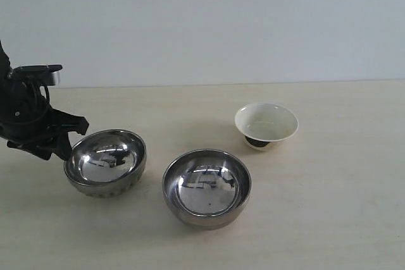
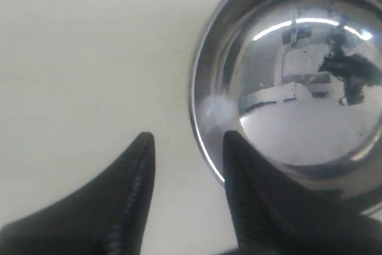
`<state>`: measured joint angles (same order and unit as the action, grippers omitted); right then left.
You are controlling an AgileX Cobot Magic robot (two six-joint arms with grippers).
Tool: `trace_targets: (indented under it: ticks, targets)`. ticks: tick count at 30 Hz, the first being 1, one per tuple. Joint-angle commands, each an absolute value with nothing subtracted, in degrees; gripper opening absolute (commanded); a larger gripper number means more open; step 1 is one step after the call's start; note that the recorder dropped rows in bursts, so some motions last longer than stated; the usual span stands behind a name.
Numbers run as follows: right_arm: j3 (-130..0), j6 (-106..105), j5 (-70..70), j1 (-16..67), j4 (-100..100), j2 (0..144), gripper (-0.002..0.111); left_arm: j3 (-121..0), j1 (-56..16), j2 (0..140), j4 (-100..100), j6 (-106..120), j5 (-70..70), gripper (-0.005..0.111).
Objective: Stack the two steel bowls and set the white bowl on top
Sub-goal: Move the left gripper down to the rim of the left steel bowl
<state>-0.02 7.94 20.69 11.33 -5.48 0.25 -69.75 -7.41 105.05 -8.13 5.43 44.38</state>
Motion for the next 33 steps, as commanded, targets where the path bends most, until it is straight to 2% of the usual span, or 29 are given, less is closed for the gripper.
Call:
trace_targets:
  ticks: [1, 33]
  targets:
    - [0.00, 7.77, 20.40, 10.96, -5.64, 0.00, 0.000, -68.70, -7.20, 104.68, -8.78, 4.83, 42.09, 0.036]
    - [0.00, 7.77, 20.40, 10.96, -5.64, 0.00, 0.000, -68.59, -7.20, 113.86, -14.55, 8.51, 39.08, 0.036]
